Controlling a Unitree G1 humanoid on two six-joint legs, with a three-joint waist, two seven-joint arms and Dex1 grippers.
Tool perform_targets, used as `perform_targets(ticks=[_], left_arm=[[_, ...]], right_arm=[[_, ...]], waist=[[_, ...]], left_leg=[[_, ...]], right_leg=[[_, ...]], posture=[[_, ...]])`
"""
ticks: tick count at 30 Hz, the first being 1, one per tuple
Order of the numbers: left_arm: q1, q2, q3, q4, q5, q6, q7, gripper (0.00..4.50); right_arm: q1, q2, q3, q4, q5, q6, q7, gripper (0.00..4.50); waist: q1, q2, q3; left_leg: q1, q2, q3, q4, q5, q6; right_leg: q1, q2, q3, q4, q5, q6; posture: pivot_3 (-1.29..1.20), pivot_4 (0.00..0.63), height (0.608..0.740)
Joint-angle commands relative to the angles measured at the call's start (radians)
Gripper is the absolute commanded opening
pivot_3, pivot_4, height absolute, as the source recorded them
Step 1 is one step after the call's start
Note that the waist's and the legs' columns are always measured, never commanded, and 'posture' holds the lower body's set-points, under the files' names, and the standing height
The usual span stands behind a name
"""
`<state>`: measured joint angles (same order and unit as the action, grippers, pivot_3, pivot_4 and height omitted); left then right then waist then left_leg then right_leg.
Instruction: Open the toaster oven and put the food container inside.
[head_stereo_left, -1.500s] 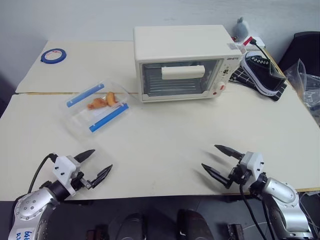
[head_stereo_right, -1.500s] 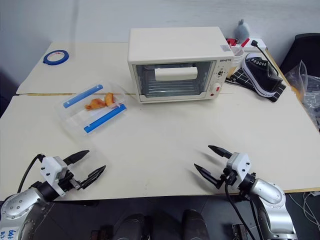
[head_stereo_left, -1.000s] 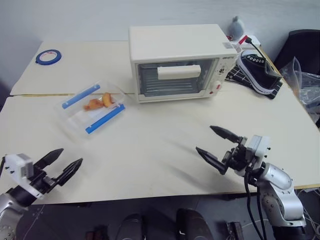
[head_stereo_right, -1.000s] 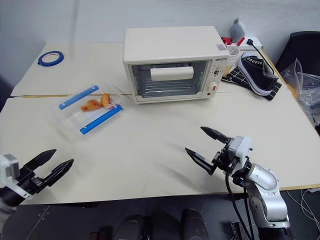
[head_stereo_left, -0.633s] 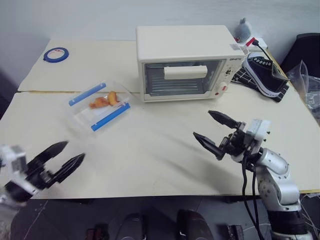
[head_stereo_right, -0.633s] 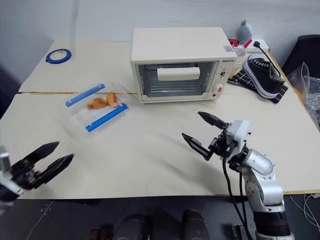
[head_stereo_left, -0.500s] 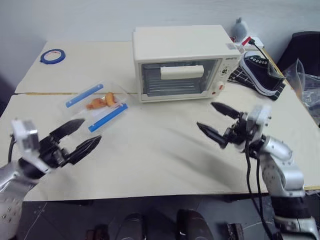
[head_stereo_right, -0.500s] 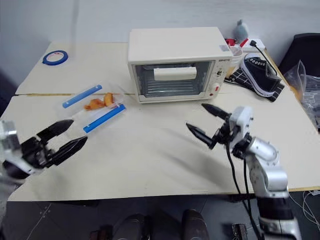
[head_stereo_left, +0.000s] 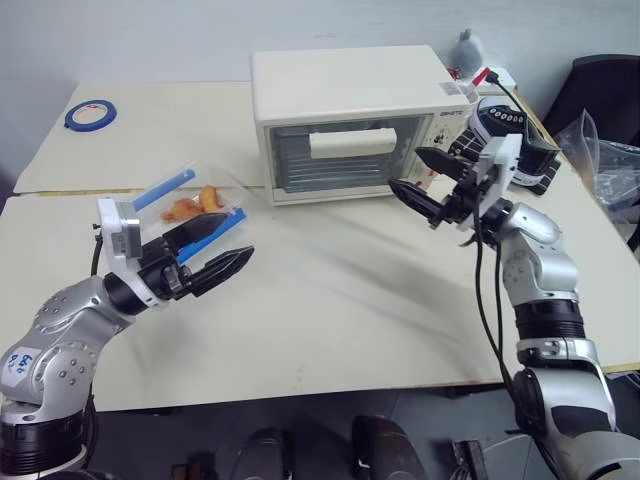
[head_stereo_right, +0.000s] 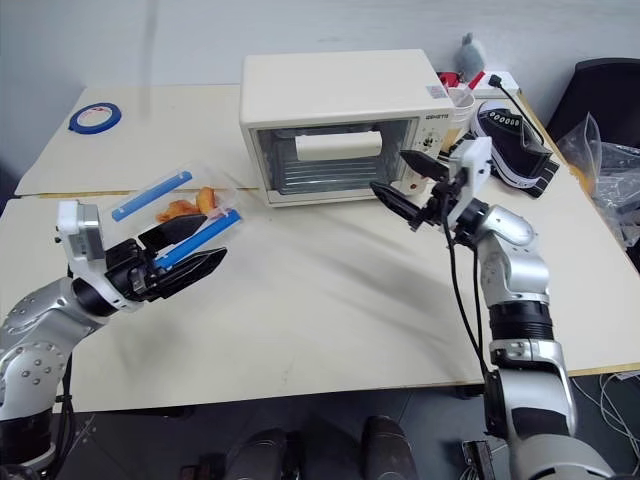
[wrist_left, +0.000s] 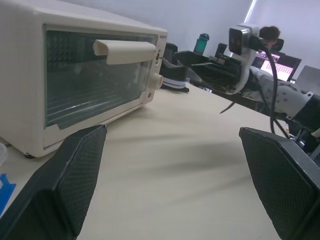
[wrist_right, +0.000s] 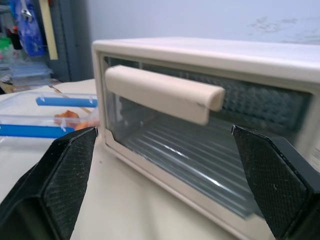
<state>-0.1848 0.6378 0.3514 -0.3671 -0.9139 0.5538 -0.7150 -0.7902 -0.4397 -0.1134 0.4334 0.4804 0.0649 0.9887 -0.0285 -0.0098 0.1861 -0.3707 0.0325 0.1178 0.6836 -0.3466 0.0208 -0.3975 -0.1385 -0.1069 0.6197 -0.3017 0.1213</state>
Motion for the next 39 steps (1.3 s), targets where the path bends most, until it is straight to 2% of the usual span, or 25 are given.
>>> perform_targets(ticks=[1, 7, 14, 18, 29, 39], left_arm=[[-0.013, -0.009, 0.006, -0.002, 0.002, -0.013, 0.01, 4.5], [-0.006, -0.017, 0.001, -0.014, 0.01, -0.017, 0.01, 4.5], [0.016, -0.021, 0.013, -0.026, 0.01, -0.02, 0.016, 4.5], [0.013, -0.018, -0.003, -0.014, 0.088, -0.076, 0.015, 4.5], [-0.014, -0.054, -0.007, 0.005, 0.078, -0.079, 0.015, 4.5], [-0.006, -0.059, -0.006, 0.012, 0.073, -0.07, 0.015, 4.5]], right_arm=[[-0.054, 0.022, 0.0, 0.03, -0.02, -0.018, 0.0, 4.48], [-0.116, 0.054, -0.01, 0.097, -0.051, -0.039, -0.013, 4.48], [-0.088, 0.027, -0.025, 0.066, -0.04, -0.032, 0.038, 4.48], [-0.109, 0.019, -0.08, 0.111, -0.024, -0.035, 0.003, 4.48], [-0.177, 0.046, -0.049, 0.314, -0.11, -0.155, 0.034, 4.48], [-0.178, 0.068, -0.047, 0.306, -0.101, -0.172, 0.117, 4.48]], waist=[[0.001, 0.0, 0.0], [-0.002, 0.0, 0.0], [-0.002, 0.0, 0.0], [-0.002, 0.0, 0.0], [-0.005, 0.001, 0.0], [-0.002, 0.001, 0.001]], left_leg=[[0.0, 0.0, 0.0, 0.0, 0.0, 0.0], [0.0, -0.001, 0.0, 0.0, 0.0, 0.0], [0.0, 0.0, 0.0, 0.0, 0.0, 0.0], [0.0, 0.0, 0.0, 0.0, 0.0, 0.0], [0.0, 0.0, 0.0, 0.0, 0.0, 0.0], [0.0, 0.0, 0.0, 0.0, 0.0, 0.0]], right_leg=[[0.0, 0.0, 0.0, 0.0, 0.0, 0.0], [0.0, 0.0, 0.0, 0.0, 0.0, 0.0], [0.0, 0.0, 0.0, 0.001, 0.0, 0.0], [0.0, 0.0, 0.0, 0.0, 0.0, 0.0], [0.0, 0.0, 0.0, 0.0, 0.0, 0.0], [0.0, 0.0, 0.0, 0.0, 0.0, 0.0]], posture=[[0.0, 0.15, 0.74], [0.0, 0.15, 0.74], [0.0, 0.15, 0.74], [0.0, 0.15, 0.74], [0.0, 0.15, 0.74], [0.0, 0.15, 0.74]])
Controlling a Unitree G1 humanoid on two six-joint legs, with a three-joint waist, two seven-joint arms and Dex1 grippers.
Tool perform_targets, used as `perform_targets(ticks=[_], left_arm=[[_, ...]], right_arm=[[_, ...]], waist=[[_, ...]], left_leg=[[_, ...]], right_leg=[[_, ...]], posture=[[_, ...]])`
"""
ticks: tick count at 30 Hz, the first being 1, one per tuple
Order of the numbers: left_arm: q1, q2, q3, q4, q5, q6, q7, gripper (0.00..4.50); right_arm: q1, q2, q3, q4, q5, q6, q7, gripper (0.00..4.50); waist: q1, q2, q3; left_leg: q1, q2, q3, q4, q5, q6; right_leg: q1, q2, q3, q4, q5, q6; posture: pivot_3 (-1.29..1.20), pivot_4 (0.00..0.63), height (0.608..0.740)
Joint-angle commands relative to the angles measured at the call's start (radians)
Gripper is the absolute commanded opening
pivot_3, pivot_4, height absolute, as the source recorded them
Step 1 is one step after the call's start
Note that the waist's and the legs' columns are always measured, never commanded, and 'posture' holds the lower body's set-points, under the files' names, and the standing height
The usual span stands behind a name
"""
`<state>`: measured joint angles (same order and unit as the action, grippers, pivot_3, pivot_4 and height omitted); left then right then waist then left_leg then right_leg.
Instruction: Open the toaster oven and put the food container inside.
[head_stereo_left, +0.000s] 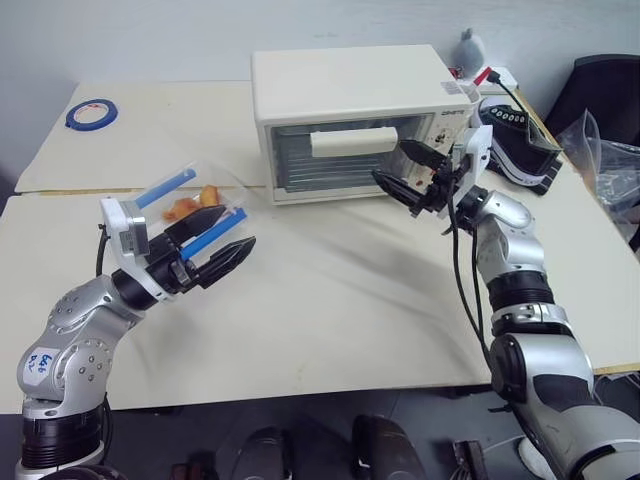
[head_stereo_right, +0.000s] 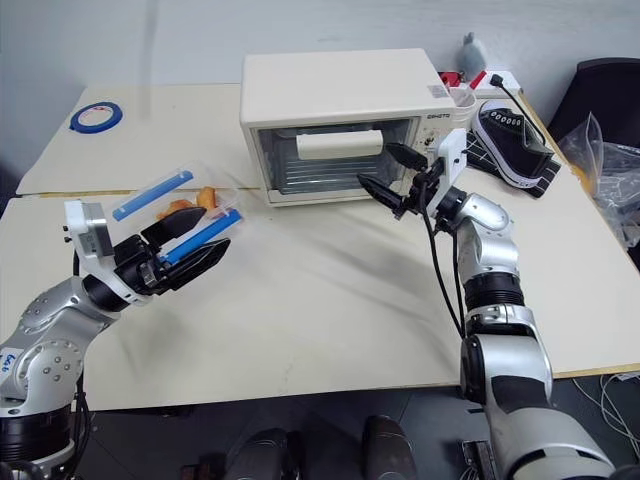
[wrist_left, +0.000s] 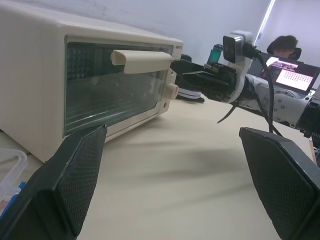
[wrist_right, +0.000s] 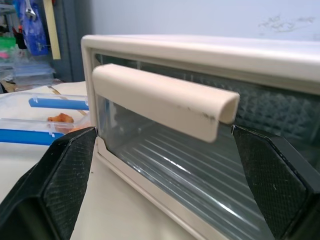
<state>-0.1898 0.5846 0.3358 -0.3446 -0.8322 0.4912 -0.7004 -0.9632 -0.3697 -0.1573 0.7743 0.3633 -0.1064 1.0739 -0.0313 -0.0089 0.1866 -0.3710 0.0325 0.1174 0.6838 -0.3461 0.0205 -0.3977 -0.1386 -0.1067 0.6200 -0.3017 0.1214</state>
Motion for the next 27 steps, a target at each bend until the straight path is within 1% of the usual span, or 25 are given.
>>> perform_targets(ticks=[1, 4, 8, 10, 13, 14, 15, 17, 19, 20, 23, 25, 26, 27], left_arm=[[-0.001, -0.007, 0.009, -0.009, -0.008, -0.008, 0.001, 4.5], [0.001, -0.003, 0.006, 0.0, -0.006, 0.001, -0.005, 4.5], [-0.005, 0.015, 0.018, 0.028, -0.001, 0.004, -0.025, 4.5], [-0.013, 0.03, 0.026, 0.048, 0.001, 0.004, -0.036, 4.5], [-0.038, 0.052, 0.034, 0.083, -0.009, 0.004, -0.065, 3.92], [-0.054, 0.059, 0.036, 0.098, -0.017, 0.003, -0.085, 3.6], [-0.081, 0.068, 0.032, 0.128, 0.0, -0.014, -0.103, 3.36], [-0.148, 0.077, 0.015, 0.194, 0.034, -0.043, -0.125, 2.72], [-0.205, 0.084, -0.019, 0.242, 0.068, -0.06, -0.158, 2.11], [-0.246, 0.082, -0.053, 0.28, 0.119, -0.098, -0.169, 1.73], [-0.343, 0.046, -0.119, 0.389, 0.217, -0.2, -0.201, 0.76], [-0.399, 0.008, -0.148, 0.455, 0.246, -0.241, -0.216, 0.21], [-0.427, -0.016, -0.166, 0.491, 0.268, -0.261, -0.215, 0.05], [-0.45, -0.037, -0.186, 0.524, 0.292, -0.284, -0.215, 0.05]], right_arm=[[-0.001, -0.002, -0.003, -0.04, 0.017, 0.001, 0.04, 4.48], [0.044, -0.017, 0.013, -0.082, 0.009, -0.005, 0.088, 4.48], [0.14, -0.045, 0.04, -0.181, 0.01, -0.01, 0.165, 4.48], [0.181, -0.055, 0.049, -0.231, 0.012, 0.003, 0.177, 4.48], [0.234, -0.075, 0.073, -0.282, -0.008, -0.003, 0.191, 4.5], [0.253, -0.081, 0.082, -0.295, -0.014, -0.013, 0.196, 4.5], [0.273, -0.084, 0.09, -0.31, -0.018, -0.016, 0.199, 4.5], [0.297, -0.08, 0.098, -0.336, -0.02, -0.015, 0.193, 4.5], [0.3, -0.067, 0.105, -0.363, -0.013, 0.003, 0.181, 4.5], [0.299, -0.058, 0.111, -0.377, -0.009, 0.014, 0.174, 4.5], [0.298, -0.049, 0.122, -0.397, -0.01, 0.025, 0.165, 4.5], [0.302, -0.051, 0.126, -0.405, -0.013, 0.027, 0.162, 4.5], [0.304, -0.054, 0.127, -0.407, -0.015, 0.027, 0.16, 4.5], [0.305, -0.057, 0.127, -0.407, -0.016, 0.025, 0.159, 4.5]], waist=[[0.001, 0.0, 0.0], [0.0, 0.0, 0.0], [0.001, 0.0, 0.0], [0.001, 0.0, 0.0], [0.0, 0.001, 0.0], [0.001, 0.001, 0.0], [0.001, 0.001, 0.0], [0.002, 0.001, 0.0], [0.002, 0.001, 0.0], [0.002, 0.001, 0.0], [-0.001, 0.001, 0.0], [0.001, 0.001, 0.0], [0.001, 0.001, 0.0], [0.002, 0.001, 0.0]], left_leg=[[0.0, 0.0, 0.0, 0.0, 0.0, 0.0], [0.0, 0.0, 0.0, 0.0, 0.0, 0.0], [0.0, 0.0, 0.0, 0.0, 0.0, 0.0], [0.0, 0.0, 0.0, 0.0, 0.0, 0.0], [0.0, 0.0, 0.0, 0.0, 0.0, 0.0], [0.0, 0.0, 0.0, 0.0, 0.0, 0.0], [0.0, 0.0, 0.0, 0.0, 0.0, 0.0], [0.0, 0.0, 0.0, 0.0, 0.0, 0.0], [0.0, 0.0, 0.0, 0.0, 0.0, 0.0], [0.0, 0.0, 0.0, 0.0, 0.0, 0.0], [0.0, 0.0, 0.001, 0.0, 0.0, -0.001], [0.0, -0.001, 0.001, 0.0, -0.001, -0.002], [0.0, -0.001, 0.001, 0.0, -0.001, -0.002], [0.0, -0.001, 0.001, 0.0, 0.0, -0.003]], right_leg=[[0.0, 0.0, 0.0, 0.0, 0.0, 0.0], [0.0, 0.0, 0.0, 0.0, 0.0, 0.0], [0.0, 0.0, 0.0, 0.0, 0.0, 0.0], [0.0, 0.0, 0.0, 0.0, 0.0, 0.0], [0.0, 0.0, 0.0, 0.0, 0.0, 0.0], [0.0, 0.0, 0.0, 0.0, 0.0, 0.0], [0.0, 0.001, 0.0, 0.0, 0.0, 0.0], [0.0, 0.001, 0.0, 0.0, 0.0, 0.0], [0.0, 0.001, 0.0, -0.001, 0.0, 0.0], [0.0, 0.001, 0.0, -0.001, 0.0, 0.0], [0.0, 0.003, 0.0, -0.001, 0.0, 0.0], [0.0, 0.005, 0.0, -0.001, 0.0, 0.0], [0.0, 0.006, -0.001, -0.001, 0.0, 0.0], [-0.001, 0.006, -0.001, -0.001, 0.0, 0.0]], posture=[[0.0, 0.15, 0.74], [0.0, 0.15, 0.74], [0.0, 0.15, 0.74], [0.0, 0.15, 0.74], [0.0, 0.15, 0.74], [0.0, 0.15, 0.74], [0.0, 0.15, 0.74], [0.0, 0.15, 0.74], [0.0, 0.15, 0.74], [0.0, 0.15, 0.74], [0.0, 0.15, 0.74], [0.0, 0.15, 0.74], [0.0, 0.15, 0.74], [0.0, 0.15, 0.74]])
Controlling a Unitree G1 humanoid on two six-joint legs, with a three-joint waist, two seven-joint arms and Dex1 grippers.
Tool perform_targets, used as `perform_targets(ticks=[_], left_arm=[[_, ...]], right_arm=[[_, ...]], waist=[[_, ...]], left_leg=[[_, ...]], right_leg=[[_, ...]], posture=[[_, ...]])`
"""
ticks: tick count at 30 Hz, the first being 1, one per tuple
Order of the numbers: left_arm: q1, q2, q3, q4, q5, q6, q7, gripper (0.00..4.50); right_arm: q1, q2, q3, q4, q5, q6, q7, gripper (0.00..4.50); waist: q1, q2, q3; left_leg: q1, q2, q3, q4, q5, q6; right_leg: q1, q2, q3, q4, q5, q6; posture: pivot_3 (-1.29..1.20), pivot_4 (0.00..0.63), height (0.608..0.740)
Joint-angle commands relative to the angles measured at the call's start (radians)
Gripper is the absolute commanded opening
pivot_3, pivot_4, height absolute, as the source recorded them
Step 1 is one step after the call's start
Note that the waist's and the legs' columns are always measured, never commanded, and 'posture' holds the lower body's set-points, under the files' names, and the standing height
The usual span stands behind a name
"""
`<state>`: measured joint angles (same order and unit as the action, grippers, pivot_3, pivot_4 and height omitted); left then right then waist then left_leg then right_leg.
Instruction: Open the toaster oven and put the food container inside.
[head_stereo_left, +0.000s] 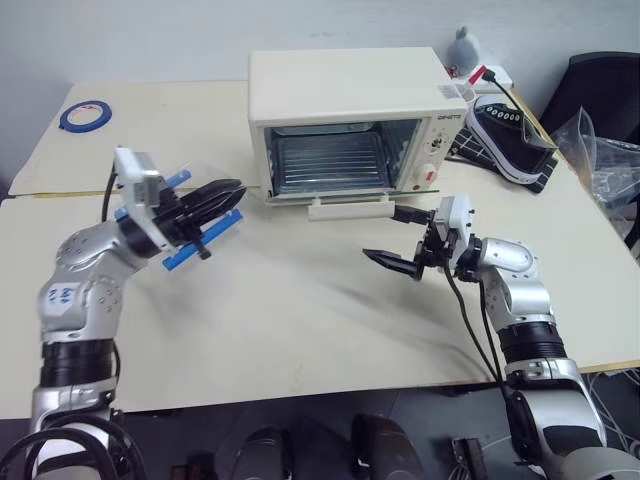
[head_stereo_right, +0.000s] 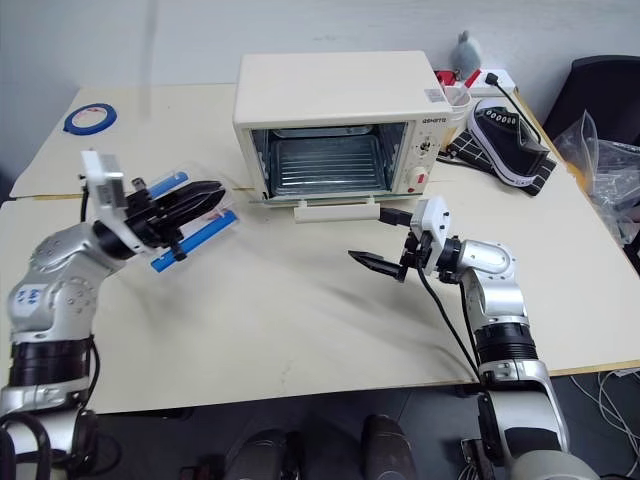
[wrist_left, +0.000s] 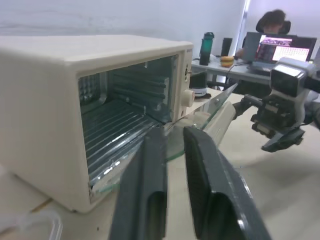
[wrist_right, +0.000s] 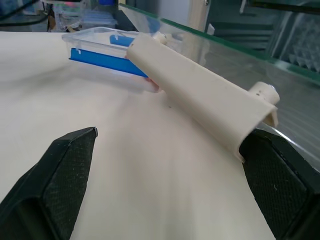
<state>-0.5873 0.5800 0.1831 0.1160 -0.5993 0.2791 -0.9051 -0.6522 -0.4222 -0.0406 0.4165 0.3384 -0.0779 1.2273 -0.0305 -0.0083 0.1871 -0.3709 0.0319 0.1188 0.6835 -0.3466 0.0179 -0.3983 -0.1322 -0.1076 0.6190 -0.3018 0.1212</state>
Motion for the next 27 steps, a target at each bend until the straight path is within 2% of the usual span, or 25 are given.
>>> perform_targets(ticks=[1, 7, 15, 24, 27], left_arm=[[-0.075, -0.054, -0.05, 0.096, 0.088, -0.098, -0.003, 0.05], [-0.17, -0.175, -0.059, 0.254, 0.151, -0.203, 0.037, 0.05], [-0.138, -0.183, -0.137, 0.292, 0.21, -0.207, -0.063, 0.05], [-0.095, -0.153, -0.213, 0.242, 0.34, -0.209, -0.032, 0.05], [-0.044, -0.151, -0.247, 0.187, 0.387, -0.191, -0.001, 0.05]], right_arm=[[-0.005, -0.008, 0.009, -0.05, 0.008, -0.004, 0.006, 4.5], [0.052, -0.037, -0.006, -0.103, 0.013, 0.007, -0.011, 4.5], [0.245, -0.099, -0.068, -0.285, 0.023, 0.012, -0.107, 4.5], [0.686, -0.172, -0.253, -0.582, 0.088, 0.043, -0.214, 4.5], [0.765, -0.181, -0.308, -0.637, 0.115, 0.068, -0.253, 4.5]], waist=[[0.002, 0.0, 0.0], [0.004, 0.0, 0.0], [0.006, 0.0, 0.0], [0.034, -0.001, 0.0], [0.032, -0.001, 0.0]], left_leg=[[0.0, 0.0, 0.0, 0.0, 0.0, 0.0], [0.0, -0.001, 0.0, 0.0, 0.0, 0.0], [0.0, -0.001, 0.0, 0.001, 0.0, 0.0], [0.0, -0.001, 0.0, 0.001, 0.0, 0.001], [0.001, -0.001, 0.0, 0.001, 0.0, 0.001]], right_leg=[[0.0, 0.0, 0.0, 0.0, 0.0, 0.0], [0.0, 0.0, 0.0, 0.0, 0.0, 0.0], [0.0, -0.001, -0.001, 0.001, 0.0, 0.0], [0.0, -0.001, 0.0, 0.001, 0.0, 0.0], [0.001, -0.001, 0.001, 0.001, 0.0, 0.001]], posture=[[0.0, 0.15, 0.74], [0.0, 0.15, 0.74], [0.0, 0.15, 0.74], [0.0, 0.15, 0.74], [0.0, 0.15, 0.74]])
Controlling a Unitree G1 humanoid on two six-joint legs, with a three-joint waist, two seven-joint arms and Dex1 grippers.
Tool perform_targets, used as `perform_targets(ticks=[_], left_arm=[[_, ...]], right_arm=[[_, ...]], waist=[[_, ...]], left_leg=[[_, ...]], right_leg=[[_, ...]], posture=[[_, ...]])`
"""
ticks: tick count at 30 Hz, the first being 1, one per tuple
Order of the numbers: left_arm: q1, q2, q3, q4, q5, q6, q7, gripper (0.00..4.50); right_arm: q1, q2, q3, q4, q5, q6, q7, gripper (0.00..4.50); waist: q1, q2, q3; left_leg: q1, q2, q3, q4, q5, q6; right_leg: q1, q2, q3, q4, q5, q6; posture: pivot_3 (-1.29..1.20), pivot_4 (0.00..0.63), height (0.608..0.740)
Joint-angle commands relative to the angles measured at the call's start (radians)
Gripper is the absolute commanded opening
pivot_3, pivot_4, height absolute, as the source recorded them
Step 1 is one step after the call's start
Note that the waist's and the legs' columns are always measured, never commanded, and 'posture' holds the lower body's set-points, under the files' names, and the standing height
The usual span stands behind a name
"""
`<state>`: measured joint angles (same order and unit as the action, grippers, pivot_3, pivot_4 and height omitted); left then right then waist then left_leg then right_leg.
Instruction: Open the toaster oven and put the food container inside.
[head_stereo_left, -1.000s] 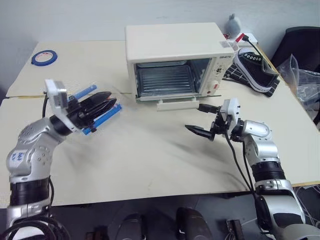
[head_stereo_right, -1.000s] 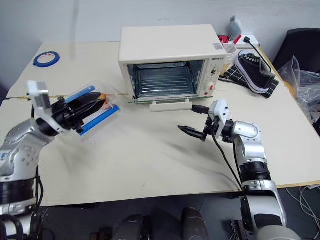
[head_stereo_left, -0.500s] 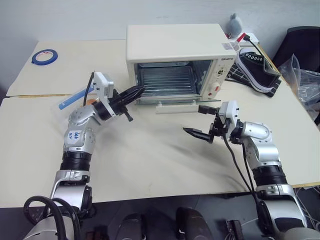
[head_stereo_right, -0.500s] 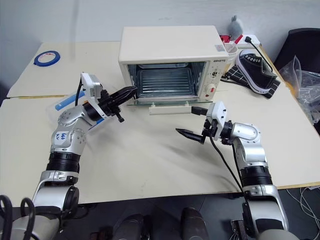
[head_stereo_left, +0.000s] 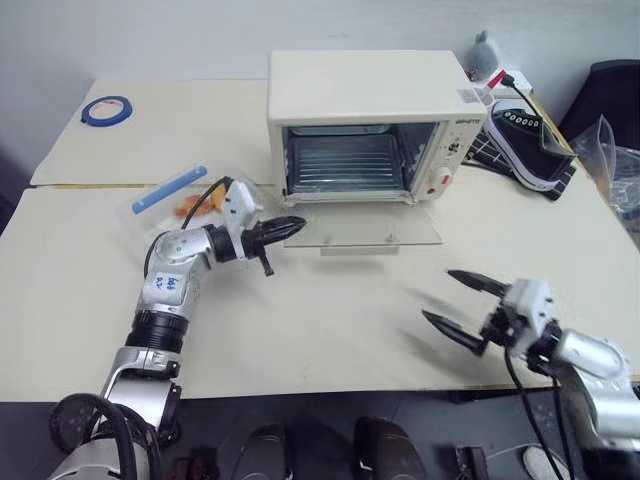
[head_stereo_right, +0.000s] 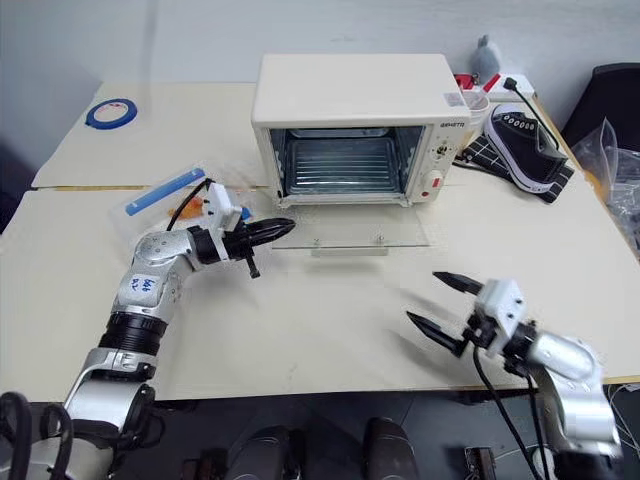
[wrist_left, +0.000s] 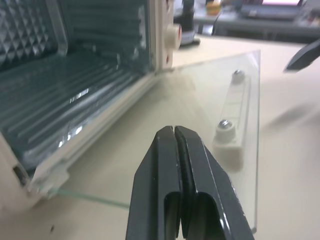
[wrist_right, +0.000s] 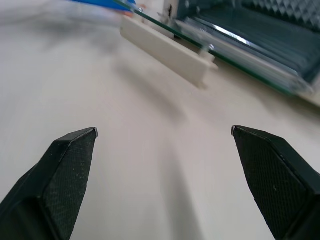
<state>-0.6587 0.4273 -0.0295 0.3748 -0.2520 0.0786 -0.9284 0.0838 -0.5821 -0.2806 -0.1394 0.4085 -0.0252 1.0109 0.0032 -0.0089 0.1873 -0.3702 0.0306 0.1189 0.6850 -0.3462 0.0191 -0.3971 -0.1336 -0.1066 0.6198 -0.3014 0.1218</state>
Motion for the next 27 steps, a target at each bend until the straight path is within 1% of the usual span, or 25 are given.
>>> perform_targets(ticks=[1, 5, 9, 10, 11, 14, 15, 16, 18, 19, 21, 23, 24, 25, 27], left_arm=[[0.041, 0.0, -0.038, -0.089, 0.048, 0.025, 0.039, 0.05], [0.108, 0.004, -0.039, -0.174, 0.041, 0.108, 0.069, 0.05], [0.205, 0.019, -0.018, -0.28, 0.023, 0.157, 0.095, 0.05], [0.226, 0.016, 0.003, -0.309, 0.001, 0.17, 0.104, 0.43], [0.245, 0.011, 0.035, -0.337, -0.023, 0.163, 0.119, 0.61], [0.303, 0.013, 0.148, -0.445, -0.142, 0.172, 0.119, 1.45], [0.351, 0.028, 0.211, -0.509, -0.209, 0.196, 0.111, 1.82], [0.399, 0.052, 0.27, -0.562, -0.267, 0.234, 0.106, 2.09], [0.521, 0.118, 0.385, -0.656, -0.349, 0.315, 0.095, 2.78], [0.563, 0.14, 0.421, -0.682, -0.367, 0.333, 0.097, 2.99], [0.695, 0.172, 0.564, -0.73, -0.402, 0.35, 0.115, 3.66], [0.778, 0.182, 0.672, -0.747, -0.427, 0.357, 0.145, 4.3], [0.797, 0.184, 0.699, -0.75, -0.432, 0.355, 0.157, 4.48], [0.85, 0.165, 0.772, -0.723, -0.413, 0.308, 0.168, 4.48], [0.907, 0.145, 0.849, -0.683, -0.39, 0.25, 0.18, 4.48]], right_arm=[[0.043, -0.02, -0.084, -0.1, 0.06, 0.025, -0.049, 4.5], [0.077, -0.021, -0.096, -0.18, 0.114, 0.081, -0.067, 4.5], [0.067, -0.022, -0.039, -0.283, 0.141, 0.133, -0.076, 4.5], [0.062, -0.021, -0.021, -0.3, 0.153, 0.157, -0.078, 4.5], [0.051, -0.017, -0.005, -0.311, 0.147, 0.155, -0.081, 4.5], [-0.007, 0.016, 0.032, -0.331, 0.158, 0.161, -0.12, 4.5], [-0.039, 0.038, 0.05, -0.343, 0.173, 0.167, -0.141, 4.5], [-0.072, 0.053, 0.072, -0.352, 0.173, 0.165, -0.153, 4.5], [-0.127, 0.073, 0.123, -0.365, 0.178, 0.176, -0.154, 4.5], [-0.142, 0.077, 0.139, -0.368, 0.18, 0.18, -0.151, 4.5], [-0.188, 0.092, 0.173, -0.352, 0.187, 0.181, -0.143, 4.5], [-0.216, 0.097, 0.189, -0.332, 0.192, 0.171, -0.126, 4.5], [-0.223, 0.096, 0.192, -0.326, 0.195, 0.169, -0.12, 4.5], [-0.233, 0.101, 0.207, -0.315, 0.203, 0.165, -0.099, 4.5], [-0.253, 0.111, 0.228, -0.294, 0.208, 0.16, -0.074, 4.5]], waist=[[-0.004, 0.0, 0.0], [-0.004, 0.0, 0.0], [-0.004, 0.0, 0.0], [-0.004, 0.0, 0.0], [-0.004, 0.0, 0.0], [-0.004, 0.0, 0.0], [-0.006, 0.0, 0.0], [-0.008, 0.0, 0.0], [-0.015, 0.0, 0.0], [-0.018, 0.0, 0.0], [-0.021, 0.0, 0.0], [-0.022, 0.0, 0.0], [-0.015, 0.0, 0.0], [-0.008, 0.0, 0.0], [-0.005, -0.001, -0.001]], left_leg=[[0.0, 0.001, 0.0, 0.0, 0.0, 0.0], [0.001, 0.003, 0.0, 0.0, 0.0, 0.0], [0.001, 0.004, -0.001, 0.0, 0.0, 0.0], [0.001, 0.004, -0.001, 0.0, 0.0, 0.0], [0.001, 0.004, -0.001, 0.0, 0.0, 0.0], [0.001, 0.004, -0.001, 0.0, 0.0, 0.001], [0.001, 0.004, -0.002, 0.0, 0.0, 0.001], [0.001, 0.005, -0.002, 0.0, 0.0, 0.001], [0.001, 0.006, -0.001, 0.0, 0.0, 0.0], [0.001, 0.007, -0.002, -0.001, 0.0, -0.001], [0.001, 0.007, -0.002, -0.001, -0.001, -0.001], [0.001, 0.007, -0.002, -0.001, -0.001, -0.001], [0.0, 0.006, -0.002, -0.001, -0.001, 0.0], [0.0, 0.006, -0.003, -0.001, -0.001, 0.0], [0.001, 0.005, -0.003, -0.001, -0.001, 0.001]], right_leg=[[0.0, 0.0, 0.0, 0.0, 0.0, 0.0], [0.0, 0.0, 0.001, 0.001, 0.0, 0.0], [0.0, -0.001, 0.001, 0.001, 0.0, 0.0], [0.0, -0.001, 0.001, 0.001, 0.0, 0.0], [0.0, -0.001, 0.001, 0.001, 0.0, 0.0], [0.0, -0.002, 0.001, 0.001, 0.0, 0.0], [0.0, -0.002, 0.001, 0.001, 0.0, 0.0], [0.0, -0.002, 0.001, 0.001, 0.0, 0.0], [-0.001, -0.002, 0.001, 0.001, 0.0, 0.0], [-0.001, -0.002, 0.0, 0.001, 0.0, -0.001], [-0.001, -0.001, 0.0, 0.0, -0.001, -0.002], [0.0, -0.001, 0.0, -0.001, -0.001, -0.002], [0.0, -0.002, 0.0, -0.001, -0.001, -0.002], [0.0, -0.002, 0.0, -0.001, -0.001, -0.002], [0.001, -0.003, 0.0, -0.001, -0.001, -0.002]], posture=[[0.0, 0.15, 0.74], [0.0, 0.15, 0.74], [0.0, 0.15, 0.74], [0.0, 0.15, 0.74], [0.0, 0.15, 0.74], [0.0, 0.15, 0.74], [0.0, 0.15, 0.74], [0.0, 0.15, 0.74], [0.0, 0.15, 0.74], [0.0, 0.15, 0.74], [0.0, 0.15, 0.74], [0.0, 0.15, 0.74], [0.0, 0.15, 0.74], [0.0, 0.15, 0.74], [0.0, 0.15, 0.74]])
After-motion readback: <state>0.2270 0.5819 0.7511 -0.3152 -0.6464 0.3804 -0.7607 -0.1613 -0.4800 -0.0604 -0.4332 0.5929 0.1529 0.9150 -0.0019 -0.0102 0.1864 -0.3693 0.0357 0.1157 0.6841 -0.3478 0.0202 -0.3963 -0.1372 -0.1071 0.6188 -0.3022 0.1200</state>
